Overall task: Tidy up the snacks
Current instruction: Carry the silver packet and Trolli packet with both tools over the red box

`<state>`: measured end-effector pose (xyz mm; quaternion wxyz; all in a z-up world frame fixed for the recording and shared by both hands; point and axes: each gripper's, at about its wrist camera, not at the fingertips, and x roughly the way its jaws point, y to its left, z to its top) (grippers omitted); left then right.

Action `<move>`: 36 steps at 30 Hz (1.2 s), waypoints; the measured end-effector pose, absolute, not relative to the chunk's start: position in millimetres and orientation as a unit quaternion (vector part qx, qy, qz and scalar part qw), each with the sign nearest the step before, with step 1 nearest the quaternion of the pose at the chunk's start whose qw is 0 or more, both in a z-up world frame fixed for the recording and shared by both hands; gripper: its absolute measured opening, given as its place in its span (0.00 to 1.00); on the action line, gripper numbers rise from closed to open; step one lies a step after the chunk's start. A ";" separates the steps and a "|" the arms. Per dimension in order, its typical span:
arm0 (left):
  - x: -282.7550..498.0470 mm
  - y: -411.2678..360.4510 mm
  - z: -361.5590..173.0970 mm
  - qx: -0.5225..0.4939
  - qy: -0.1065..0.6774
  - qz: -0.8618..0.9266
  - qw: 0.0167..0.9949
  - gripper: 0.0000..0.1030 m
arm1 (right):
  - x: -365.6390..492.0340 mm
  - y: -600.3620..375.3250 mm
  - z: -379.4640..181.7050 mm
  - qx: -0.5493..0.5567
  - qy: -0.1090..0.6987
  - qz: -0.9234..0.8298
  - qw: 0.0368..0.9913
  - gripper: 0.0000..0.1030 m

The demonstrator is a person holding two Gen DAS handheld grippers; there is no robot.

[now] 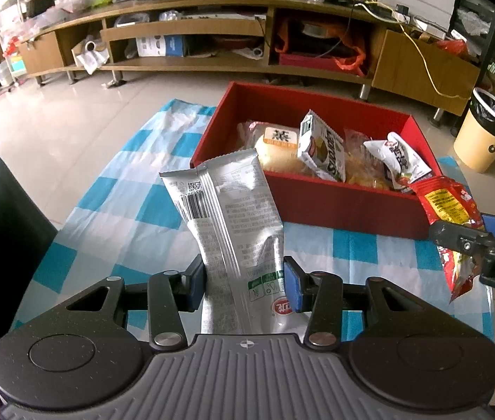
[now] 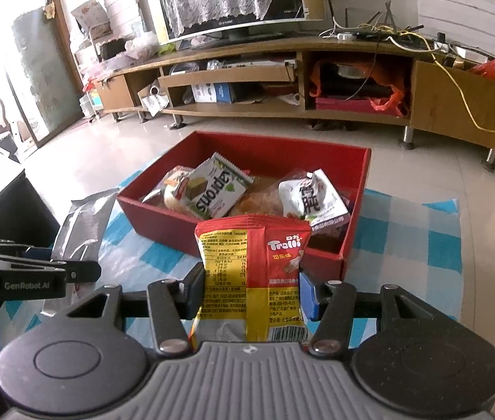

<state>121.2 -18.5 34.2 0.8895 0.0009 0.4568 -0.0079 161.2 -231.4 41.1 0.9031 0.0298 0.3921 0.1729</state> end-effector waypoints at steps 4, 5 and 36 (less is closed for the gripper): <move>125.9 -20.2 38.9 0.003 0.450 -0.009 0.893 0.51 | 164.7 -234.7 46.4 0.035 0.383 0.170 0.907 0.51; 127.0 -20.7 40.1 0.002 0.448 -0.009 0.894 0.51 | 165.6 -234.9 47.7 0.036 0.381 0.169 0.908 0.51; 174.8 -30.8 52.1 0.008 0.427 -0.011 0.904 0.52 | 211.5 -232.8 60.4 0.056 0.352 0.164 0.920 0.51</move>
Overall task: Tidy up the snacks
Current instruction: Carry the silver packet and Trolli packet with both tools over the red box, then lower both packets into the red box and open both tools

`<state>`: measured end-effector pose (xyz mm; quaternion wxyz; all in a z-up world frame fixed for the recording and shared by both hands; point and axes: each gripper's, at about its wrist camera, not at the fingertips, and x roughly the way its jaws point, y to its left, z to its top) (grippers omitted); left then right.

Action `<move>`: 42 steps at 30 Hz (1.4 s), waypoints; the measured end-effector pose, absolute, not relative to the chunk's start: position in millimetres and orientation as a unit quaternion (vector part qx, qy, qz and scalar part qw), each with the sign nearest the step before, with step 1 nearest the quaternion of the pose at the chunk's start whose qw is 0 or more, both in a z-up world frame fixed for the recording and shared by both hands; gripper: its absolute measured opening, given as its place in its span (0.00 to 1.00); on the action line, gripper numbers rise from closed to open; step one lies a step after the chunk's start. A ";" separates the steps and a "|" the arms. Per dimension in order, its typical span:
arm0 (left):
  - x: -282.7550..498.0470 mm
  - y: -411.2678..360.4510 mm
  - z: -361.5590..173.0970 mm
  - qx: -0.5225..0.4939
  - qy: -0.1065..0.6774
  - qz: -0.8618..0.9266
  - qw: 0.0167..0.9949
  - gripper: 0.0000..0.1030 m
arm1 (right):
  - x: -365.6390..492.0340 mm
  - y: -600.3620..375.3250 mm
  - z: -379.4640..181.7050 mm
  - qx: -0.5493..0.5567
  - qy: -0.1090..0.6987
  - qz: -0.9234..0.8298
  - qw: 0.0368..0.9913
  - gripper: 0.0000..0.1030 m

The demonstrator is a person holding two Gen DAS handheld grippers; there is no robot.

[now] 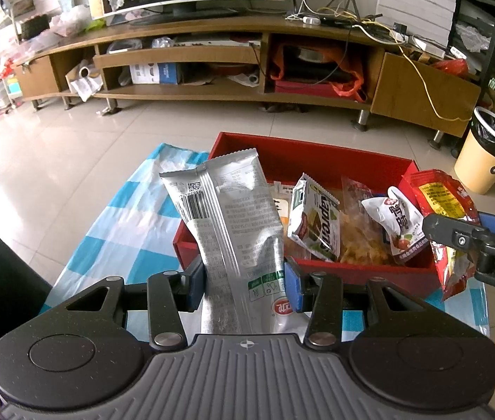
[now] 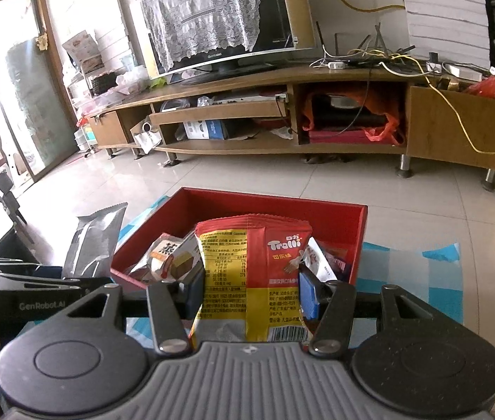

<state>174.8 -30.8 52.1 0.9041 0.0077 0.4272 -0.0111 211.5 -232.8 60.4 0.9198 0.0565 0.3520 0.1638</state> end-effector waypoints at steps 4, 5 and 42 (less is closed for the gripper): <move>183.4 -32.0 52.1 0.010 0.426 -0.009 0.905 0.52 | 219.0 -232.6 60.4 0.057 0.351 0.162 0.920 0.51; 185.5 -32.5 52.2 0.010 0.425 -0.009 0.905 0.52 | 221.0 -232.2 60.2 0.057 0.351 0.162 0.920 0.51; 268.5 -62.4 20.2 0.036 0.445 0.000 0.895 0.54 | 302.8 -225.1 19.4 0.062 0.407 0.152 0.899 0.51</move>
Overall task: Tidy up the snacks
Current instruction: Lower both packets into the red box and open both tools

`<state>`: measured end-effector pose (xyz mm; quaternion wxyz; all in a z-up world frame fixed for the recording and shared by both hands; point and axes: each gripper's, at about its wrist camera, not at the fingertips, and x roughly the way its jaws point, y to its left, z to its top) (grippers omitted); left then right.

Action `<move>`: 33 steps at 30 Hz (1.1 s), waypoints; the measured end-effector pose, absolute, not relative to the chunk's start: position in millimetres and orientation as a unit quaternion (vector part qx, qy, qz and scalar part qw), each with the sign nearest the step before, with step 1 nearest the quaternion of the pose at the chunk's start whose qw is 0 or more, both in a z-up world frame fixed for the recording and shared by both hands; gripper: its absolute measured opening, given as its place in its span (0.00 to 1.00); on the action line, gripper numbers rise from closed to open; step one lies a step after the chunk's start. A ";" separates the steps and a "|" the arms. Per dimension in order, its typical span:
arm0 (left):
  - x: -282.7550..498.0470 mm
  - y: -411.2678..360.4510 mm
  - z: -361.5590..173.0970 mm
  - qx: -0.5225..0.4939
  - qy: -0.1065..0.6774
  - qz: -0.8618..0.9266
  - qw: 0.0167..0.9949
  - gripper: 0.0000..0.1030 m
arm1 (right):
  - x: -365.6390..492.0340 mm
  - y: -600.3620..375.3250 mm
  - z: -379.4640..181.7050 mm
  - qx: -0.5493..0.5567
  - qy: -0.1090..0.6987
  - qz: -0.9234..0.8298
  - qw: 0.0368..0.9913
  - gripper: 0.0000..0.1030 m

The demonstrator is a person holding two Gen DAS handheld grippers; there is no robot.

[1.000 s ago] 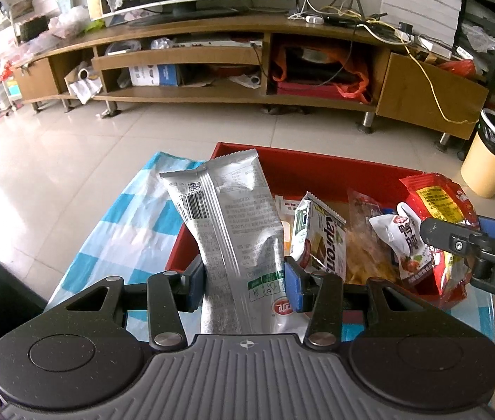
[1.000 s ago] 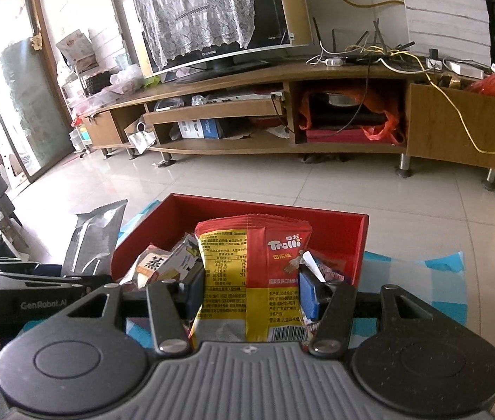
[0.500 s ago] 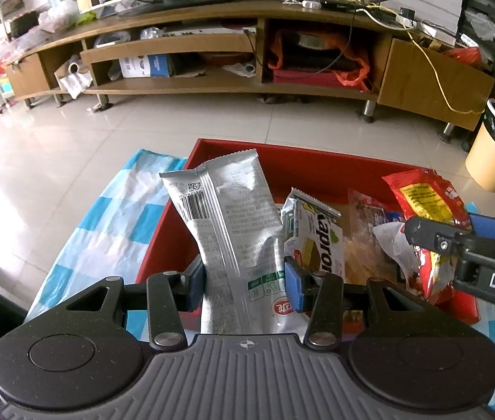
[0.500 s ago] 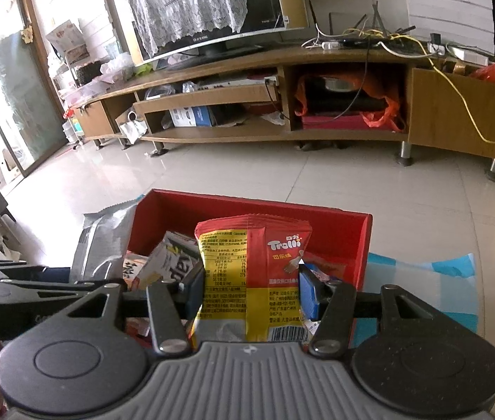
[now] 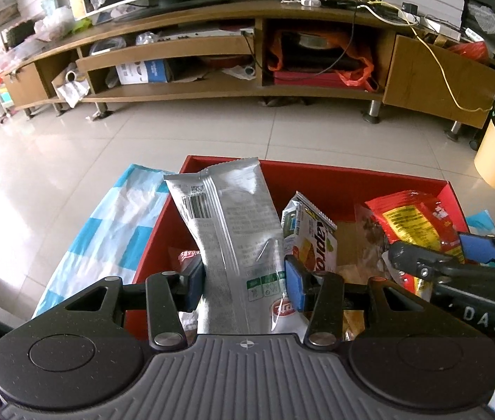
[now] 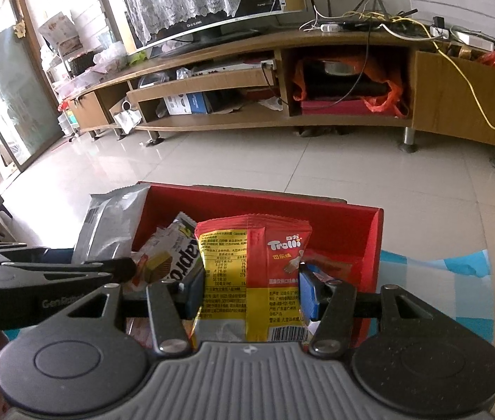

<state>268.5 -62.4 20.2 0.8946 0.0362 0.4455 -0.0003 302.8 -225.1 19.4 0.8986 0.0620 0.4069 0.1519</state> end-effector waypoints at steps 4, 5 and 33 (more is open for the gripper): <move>273.2 -64.6 18.3 0.041 0.445 -0.001 0.895 0.54 | 308.5 -222.5 12.5 0.059 0.413 0.149 0.896 0.51; 274.0 -65.0 17.8 0.042 0.445 -0.001 0.895 0.55 | 309.8 -222.3 11.3 0.059 0.414 0.148 0.896 0.51; 273.2 -67.2 7.3 0.058 0.459 0.009 0.886 0.78 | 305.7 -217.5 7.9 0.033 0.423 0.132 0.896 0.61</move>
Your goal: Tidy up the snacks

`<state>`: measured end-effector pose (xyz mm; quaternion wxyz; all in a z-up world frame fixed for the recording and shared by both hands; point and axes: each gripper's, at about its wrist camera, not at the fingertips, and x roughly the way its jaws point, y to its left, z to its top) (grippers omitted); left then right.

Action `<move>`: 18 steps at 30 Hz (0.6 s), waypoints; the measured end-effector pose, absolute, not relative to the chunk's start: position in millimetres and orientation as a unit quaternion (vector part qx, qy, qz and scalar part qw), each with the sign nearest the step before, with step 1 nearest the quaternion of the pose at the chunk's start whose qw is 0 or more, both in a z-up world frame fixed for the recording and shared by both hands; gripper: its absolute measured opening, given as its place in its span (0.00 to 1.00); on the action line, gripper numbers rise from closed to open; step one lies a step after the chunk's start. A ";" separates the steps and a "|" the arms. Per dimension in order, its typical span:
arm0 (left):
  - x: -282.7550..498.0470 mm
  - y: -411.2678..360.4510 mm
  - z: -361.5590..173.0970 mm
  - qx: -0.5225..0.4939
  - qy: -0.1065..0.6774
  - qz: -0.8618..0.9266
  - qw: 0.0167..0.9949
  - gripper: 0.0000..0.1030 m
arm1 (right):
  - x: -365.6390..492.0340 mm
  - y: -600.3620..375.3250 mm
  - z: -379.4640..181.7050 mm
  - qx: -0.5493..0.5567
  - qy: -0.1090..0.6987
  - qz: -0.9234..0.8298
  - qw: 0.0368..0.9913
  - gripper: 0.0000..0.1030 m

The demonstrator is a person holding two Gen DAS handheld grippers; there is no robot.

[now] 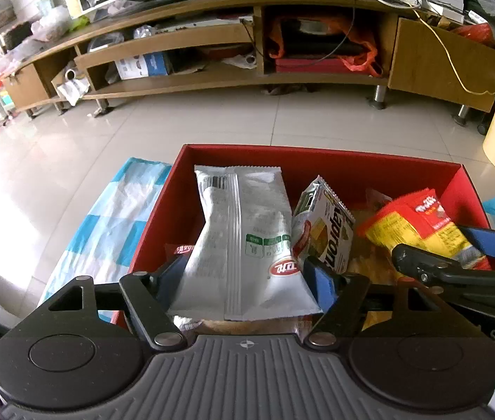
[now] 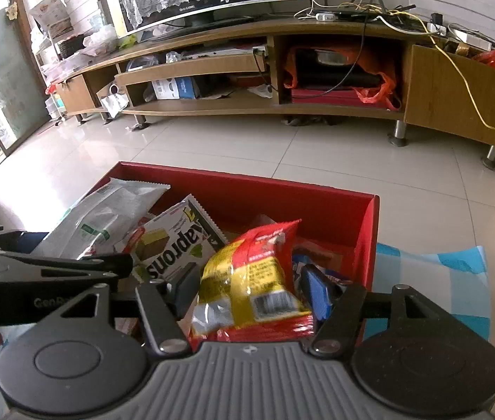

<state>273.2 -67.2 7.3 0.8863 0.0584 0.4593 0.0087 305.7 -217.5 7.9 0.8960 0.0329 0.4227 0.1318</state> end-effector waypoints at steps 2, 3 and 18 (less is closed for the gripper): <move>271.5 -67.4 7.5 0.062 0.461 0.011 0.885 0.80 | 303.4 -218.1 8.3 0.031 0.423 0.133 0.896 0.62; 270.5 -67.2 7.3 0.063 0.461 0.012 0.885 0.81 | 302.0 -218.1 8.2 0.029 0.424 0.134 0.895 0.62; 249.0 -52.6 12.9 0.055 0.468 0.027 0.882 0.89 | 287.7 -220.9 15.0 0.033 0.419 0.139 0.897 0.66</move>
